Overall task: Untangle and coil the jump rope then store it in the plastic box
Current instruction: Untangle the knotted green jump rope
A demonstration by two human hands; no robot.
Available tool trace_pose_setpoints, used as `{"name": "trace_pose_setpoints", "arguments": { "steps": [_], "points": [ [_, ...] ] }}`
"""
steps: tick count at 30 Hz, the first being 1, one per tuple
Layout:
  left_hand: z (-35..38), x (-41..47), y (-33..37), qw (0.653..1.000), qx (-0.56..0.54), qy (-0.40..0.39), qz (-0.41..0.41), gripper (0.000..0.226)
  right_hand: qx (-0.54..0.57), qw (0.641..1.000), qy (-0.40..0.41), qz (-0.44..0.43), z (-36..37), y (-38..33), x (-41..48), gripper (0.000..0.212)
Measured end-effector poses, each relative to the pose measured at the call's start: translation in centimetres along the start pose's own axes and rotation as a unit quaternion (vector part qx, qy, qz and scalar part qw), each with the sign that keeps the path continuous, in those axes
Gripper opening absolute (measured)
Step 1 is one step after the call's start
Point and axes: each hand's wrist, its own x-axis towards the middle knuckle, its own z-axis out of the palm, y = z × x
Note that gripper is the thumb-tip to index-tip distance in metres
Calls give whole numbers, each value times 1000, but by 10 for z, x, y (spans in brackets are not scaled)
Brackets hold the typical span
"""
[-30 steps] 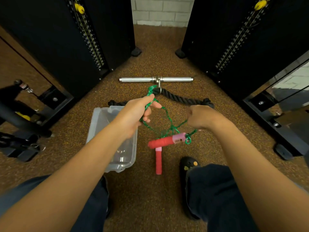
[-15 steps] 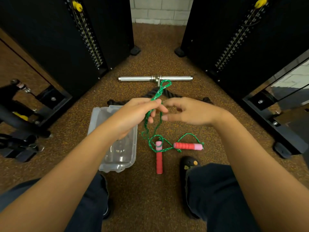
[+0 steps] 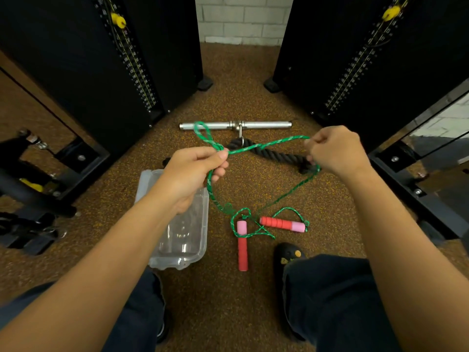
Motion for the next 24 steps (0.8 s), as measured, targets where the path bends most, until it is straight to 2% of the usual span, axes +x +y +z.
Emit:
{"name": "trace_pose_setpoints", "arguments": {
  "steps": [3, 6, 8, 10, 12, 15, 17, 20, 21, 24],
  "points": [
    [-3, 3, 0, 999, 27, 31, 3, 15, -8, 996, 63, 57, -8, 4, 2, 18],
    [-1, 2, 0, 998, 52, 20, 18, 20, -66, 994, 41, 82, -12, 6, 2, 24],
    [3, 0, -1, 997, 67, 3, 30, 21, -121, 991, -36, 35, -11, 1, -3, 36],
    [6, 0, -2, 996, 82, -14, 40, 22, -111, 982, -137, -74, -6, -10, -10, 48],
    [9, -1, -4, 994, 96, -28, 45, 22, -38, 960, -226, -160, 4, -22, -17, 44],
    [13, -1, -6, 994, 90, -41, 44, 21, 63, 933, -305, -179, 26, -32, -27, 33],
    [14, -1, -6, 994, 84, -46, 45, 20, 126, 933, -292, -169, 39, -33, -29, 32],
    [12, 0, -4, 996, 71, -49, 37, 23, 202, 928, -258, -178, 44, -33, -25, 52],
    [11, 0, -4, 995, 73, -54, 35, 24, 210, 927, -248, -188, 44, -32, -22, 51],
    [12, 0, -2, 993, 86, -71, 37, 28, 184, 936, -218, -206, 37, -30, -17, 20]
  ]
}}
